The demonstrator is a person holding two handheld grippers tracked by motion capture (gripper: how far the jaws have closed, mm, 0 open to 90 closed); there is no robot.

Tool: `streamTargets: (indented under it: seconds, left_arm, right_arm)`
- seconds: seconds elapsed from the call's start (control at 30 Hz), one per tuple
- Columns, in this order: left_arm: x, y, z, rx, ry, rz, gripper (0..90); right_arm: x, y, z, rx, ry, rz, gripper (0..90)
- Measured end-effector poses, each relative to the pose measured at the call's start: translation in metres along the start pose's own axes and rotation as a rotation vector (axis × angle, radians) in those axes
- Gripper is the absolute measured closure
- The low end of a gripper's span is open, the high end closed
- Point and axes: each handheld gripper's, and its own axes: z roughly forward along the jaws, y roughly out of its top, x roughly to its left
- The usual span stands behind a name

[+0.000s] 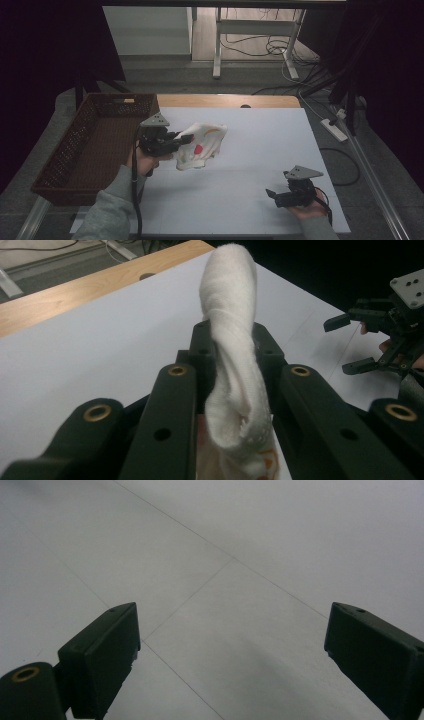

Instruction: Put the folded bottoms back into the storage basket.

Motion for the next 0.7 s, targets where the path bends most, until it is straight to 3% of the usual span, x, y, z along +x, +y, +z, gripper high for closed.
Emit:
streamTargets:
  seconds: [0.7]
  left_arm:
    - [0.01,-0.005,-0.023,-0.04,0.019,-0.016,76.0]
  right_arm:
    - [0.0,0.0,0.0,0.003,0.003,0.0,8.0]
